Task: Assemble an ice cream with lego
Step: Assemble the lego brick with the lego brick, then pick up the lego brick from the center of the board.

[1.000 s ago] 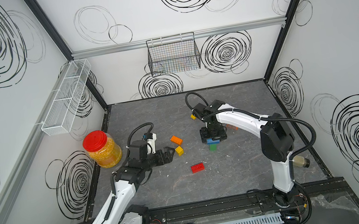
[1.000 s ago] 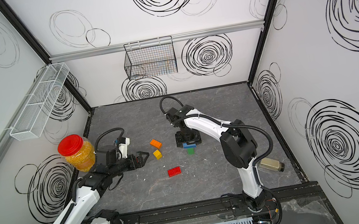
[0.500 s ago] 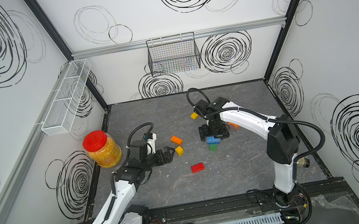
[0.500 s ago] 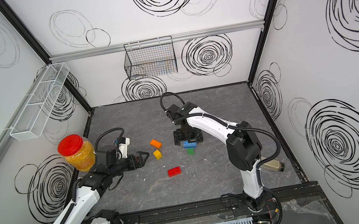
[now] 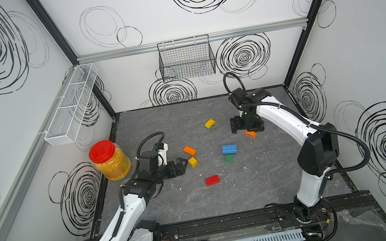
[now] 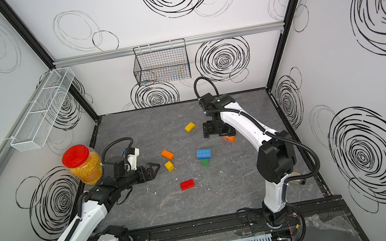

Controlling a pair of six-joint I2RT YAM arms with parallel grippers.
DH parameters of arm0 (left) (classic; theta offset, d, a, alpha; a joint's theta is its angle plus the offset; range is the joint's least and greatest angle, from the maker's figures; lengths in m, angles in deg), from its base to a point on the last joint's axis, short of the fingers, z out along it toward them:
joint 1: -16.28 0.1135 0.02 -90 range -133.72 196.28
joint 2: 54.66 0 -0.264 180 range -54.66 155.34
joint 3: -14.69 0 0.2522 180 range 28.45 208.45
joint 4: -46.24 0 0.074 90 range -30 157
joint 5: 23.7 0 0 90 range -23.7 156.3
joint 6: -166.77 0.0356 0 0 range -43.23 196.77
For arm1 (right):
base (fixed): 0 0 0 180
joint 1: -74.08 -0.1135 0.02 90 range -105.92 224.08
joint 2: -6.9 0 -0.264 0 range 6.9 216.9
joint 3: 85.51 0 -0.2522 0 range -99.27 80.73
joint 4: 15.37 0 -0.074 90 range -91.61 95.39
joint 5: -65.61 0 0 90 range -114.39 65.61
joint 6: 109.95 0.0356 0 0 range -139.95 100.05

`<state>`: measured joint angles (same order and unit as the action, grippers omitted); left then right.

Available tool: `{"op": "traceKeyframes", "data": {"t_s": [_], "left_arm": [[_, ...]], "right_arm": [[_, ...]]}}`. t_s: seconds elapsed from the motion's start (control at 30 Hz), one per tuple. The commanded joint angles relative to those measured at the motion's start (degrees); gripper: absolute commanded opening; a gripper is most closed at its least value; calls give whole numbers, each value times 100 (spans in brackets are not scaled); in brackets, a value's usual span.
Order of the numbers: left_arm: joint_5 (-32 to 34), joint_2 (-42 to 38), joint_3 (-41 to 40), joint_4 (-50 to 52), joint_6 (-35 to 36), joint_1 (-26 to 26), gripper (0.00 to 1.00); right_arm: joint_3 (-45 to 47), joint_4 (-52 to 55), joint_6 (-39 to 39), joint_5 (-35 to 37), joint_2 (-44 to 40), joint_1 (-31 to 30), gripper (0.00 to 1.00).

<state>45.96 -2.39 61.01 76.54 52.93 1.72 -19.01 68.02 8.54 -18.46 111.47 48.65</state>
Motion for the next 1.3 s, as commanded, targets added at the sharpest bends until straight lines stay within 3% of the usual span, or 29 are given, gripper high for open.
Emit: {"op": "traceKeyframes", "data": {"t_s": [0.0,0.27,0.73,1.1,1.27], "left_arm": [[39,-54,-21,-169,-7,24,99],[73,-34,-22,-159,-7,24,99],[63,18,-21,-162,2,81,99],[39,7,-21,-170,2,105,99],[47,-13,-21,-168,2,109,99]], "right_arm": [[35,-506,-565,116,210,510,94],[351,-1842,-1086,-820,816,1366,97],[807,-2453,-1480,-1550,1449,1396,100],[1107,-2241,-1540,-1234,1256,894,100],[1001,-2073,-1471,-454,1254,739,96]]}}
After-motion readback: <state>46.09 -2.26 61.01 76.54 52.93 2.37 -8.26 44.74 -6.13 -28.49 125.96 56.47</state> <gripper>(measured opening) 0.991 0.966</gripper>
